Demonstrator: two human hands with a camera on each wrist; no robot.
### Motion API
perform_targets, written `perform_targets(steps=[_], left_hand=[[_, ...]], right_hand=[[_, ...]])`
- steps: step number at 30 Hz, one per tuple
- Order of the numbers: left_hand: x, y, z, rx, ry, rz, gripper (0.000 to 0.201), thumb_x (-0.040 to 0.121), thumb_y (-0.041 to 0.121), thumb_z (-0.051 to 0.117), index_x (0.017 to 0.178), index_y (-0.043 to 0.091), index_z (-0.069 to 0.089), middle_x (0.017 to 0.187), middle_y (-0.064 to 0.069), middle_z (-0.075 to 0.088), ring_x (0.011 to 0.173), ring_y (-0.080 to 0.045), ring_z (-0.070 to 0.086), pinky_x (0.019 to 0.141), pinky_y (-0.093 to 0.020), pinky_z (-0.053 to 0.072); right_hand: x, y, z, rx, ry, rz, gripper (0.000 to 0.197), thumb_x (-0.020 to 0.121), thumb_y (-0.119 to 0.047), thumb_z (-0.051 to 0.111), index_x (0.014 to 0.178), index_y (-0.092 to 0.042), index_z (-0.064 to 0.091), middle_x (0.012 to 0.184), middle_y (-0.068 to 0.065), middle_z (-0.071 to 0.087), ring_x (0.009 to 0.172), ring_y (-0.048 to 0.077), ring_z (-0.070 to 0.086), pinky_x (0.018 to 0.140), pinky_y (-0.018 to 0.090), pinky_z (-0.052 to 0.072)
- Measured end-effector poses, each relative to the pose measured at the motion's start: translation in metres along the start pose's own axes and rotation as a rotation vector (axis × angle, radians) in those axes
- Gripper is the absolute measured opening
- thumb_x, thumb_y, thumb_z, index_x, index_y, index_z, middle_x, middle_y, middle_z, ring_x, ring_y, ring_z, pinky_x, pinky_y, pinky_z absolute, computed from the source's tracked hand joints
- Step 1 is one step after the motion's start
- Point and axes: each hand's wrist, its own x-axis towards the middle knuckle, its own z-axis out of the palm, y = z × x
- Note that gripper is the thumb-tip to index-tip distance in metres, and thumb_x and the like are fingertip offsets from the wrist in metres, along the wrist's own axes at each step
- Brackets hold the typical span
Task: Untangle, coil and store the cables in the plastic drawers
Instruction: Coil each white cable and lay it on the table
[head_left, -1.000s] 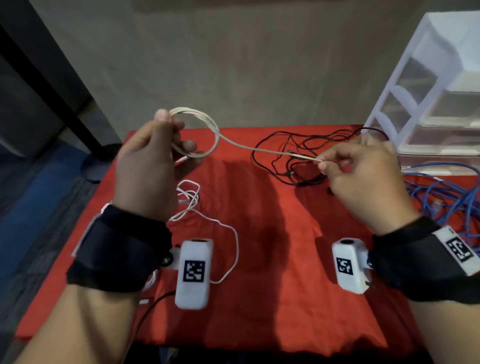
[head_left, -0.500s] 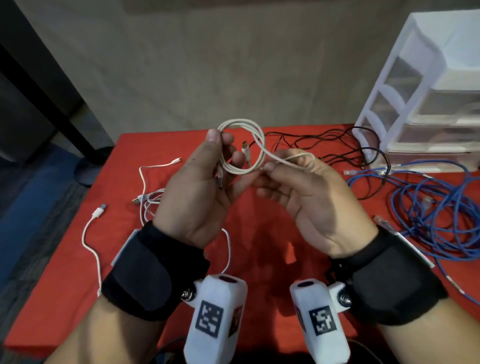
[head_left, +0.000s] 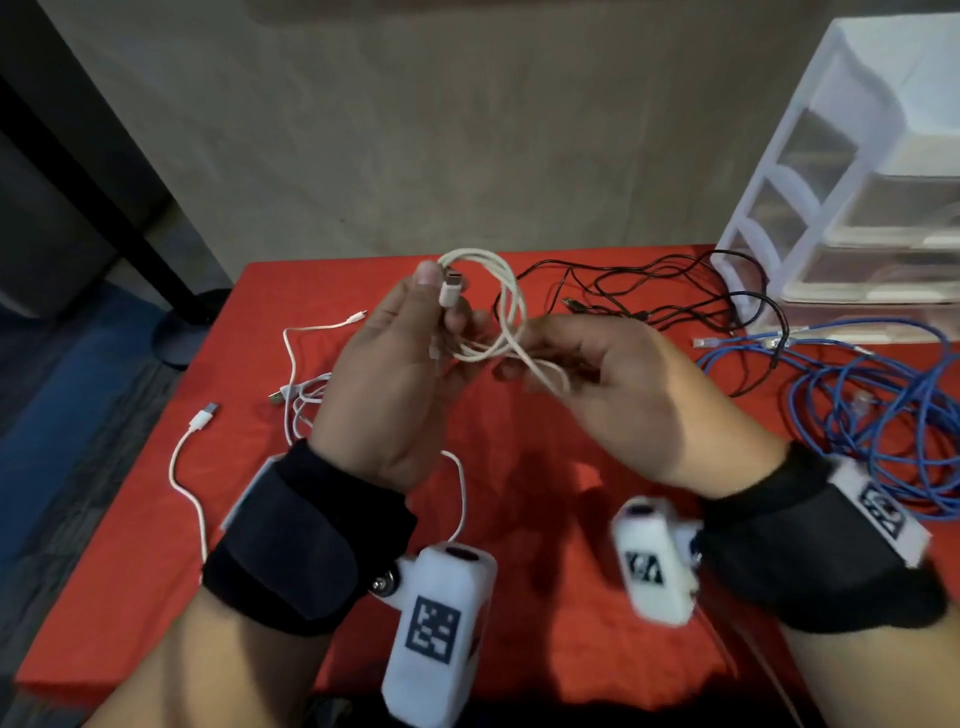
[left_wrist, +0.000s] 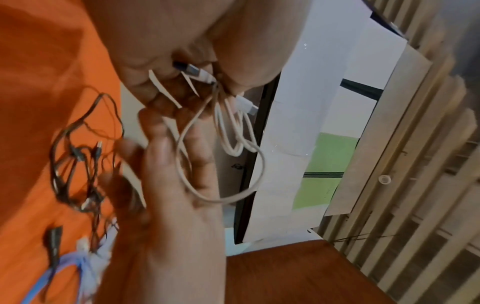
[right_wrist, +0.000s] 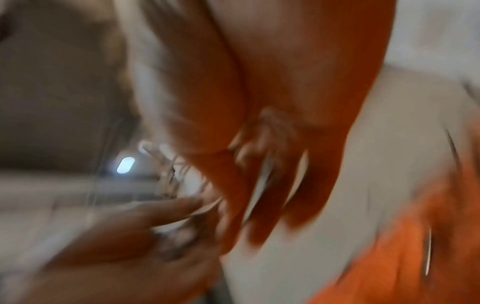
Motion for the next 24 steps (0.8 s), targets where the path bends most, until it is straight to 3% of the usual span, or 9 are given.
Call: perform_targets(steps=[2,4,6,8,12,16,20,22,24], left_hand=[[0.004,0.003,-0.009,0.200,0.093,0.161,0.027,0.108,0.027,0.047,0.090,0.013,0.062,0.070,0.001,0.053,0.065,-0.013,0.058,0.071,-0.034,0.054],[0.006,0.005,-0.016,0.524,0.131,0.329,0.031,0.108,0.027,0.049,0.088,0.011,0.064,0.067,0.002,0.056,0.060,-0.018,0.058,0.067,-0.041,0.054],[0.002,0.004,-0.012,0.703,0.071,0.402,0.031,0.108,0.025,0.049,0.087,0.010,0.066,0.061,0.001,0.057,0.055,-0.023,0.058,0.058,-0.040,0.052],[-0.005,0.000,-0.002,0.753,-0.017,0.401,0.029,0.107,0.021,0.049,0.086,0.011,0.065,0.059,0.000,0.057,0.051,-0.015,0.056,0.050,-0.031,0.047],[-0.009,-0.004,0.000,0.855,-0.099,0.392,0.029,0.107,0.019,0.050,0.081,0.017,0.063,0.057,0.006,0.054,0.049,-0.005,0.052,0.052,-0.016,0.039],[-0.008,-0.004,-0.005,0.930,-0.139,0.385,0.033,0.107,0.027,0.048,0.077,0.019,0.059,0.056,0.008,0.049,0.052,-0.008,0.046,0.051,-0.033,0.040],[-0.007,0.002,0.000,0.755,-0.234,0.320,0.037,0.107,0.031,0.045,0.086,0.005,0.061,0.058,0.010,0.042,0.051,-0.013,0.040,0.053,-0.051,0.042],[-0.004,0.008,0.003,0.688,-0.277,0.282,0.041,0.109,0.028,0.043,0.092,-0.007,0.058,0.062,0.001,0.040,0.054,-0.017,0.038,0.052,-0.051,0.038],[-0.002,0.012,0.005,0.653,-0.305,0.238,0.044,0.109,0.031,0.042,0.093,-0.008,0.057,0.066,-0.007,0.039,0.055,-0.019,0.036,0.053,-0.046,0.037]], right_hand=[[0.003,0.001,-0.017,-0.212,0.065,-0.025,0.034,0.098,-0.003,0.058,0.121,-0.025,0.072,0.104,-0.015,0.074,0.093,-0.008,0.066,0.089,0.023,0.054],[0.002,-0.003,-0.022,-0.111,0.245,-0.042,0.026,0.099,-0.015,0.057,0.119,-0.025,0.070,0.100,-0.008,0.073,0.088,0.010,0.068,0.087,0.039,0.055],[0.001,-0.017,-0.015,0.019,0.296,-0.093,0.021,0.095,-0.027,0.065,0.114,-0.021,0.069,0.091,-0.003,0.070,0.080,0.021,0.066,0.078,0.043,0.054],[-0.001,-0.028,-0.004,-0.044,0.263,-0.157,0.022,0.088,-0.029,0.076,0.107,-0.019,0.070,0.084,-0.001,0.064,0.072,0.018,0.061,0.069,0.034,0.051],[-0.002,-0.027,0.000,-0.238,0.275,-0.201,0.006,0.085,-0.020,0.080,0.087,-0.018,0.075,0.080,-0.001,0.059,0.072,0.016,0.058,0.066,0.025,0.044],[-0.001,-0.023,-0.002,-0.352,0.200,-0.159,0.010,0.082,-0.028,0.080,0.092,-0.028,0.078,0.085,-0.006,0.059,0.078,0.012,0.060,0.072,0.033,0.048],[0.000,-0.026,-0.010,-0.181,0.305,-0.166,0.004,0.085,-0.026,0.080,0.087,-0.023,0.079,0.085,-0.002,0.063,0.079,0.014,0.061,0.069,0.021,0.042],[-0.001,-0.026,-0.010,-0.125,0.345,-0.153,0.003,0.086,-0.024,0.080,0.088,-0.023,0.078,0.088,-0.002,0.064,0.083,0.017,0.064,0.068,0.032,0.049],[0.000,-0.027,-0.007,-0.101,0.360,-0.169,0.005,0.087,-0.021,0.079,0.089,-0.022,0.076,0.090,-0.002,0.065,0.085,0.019,0.066,0.072,0.045,0.052]])
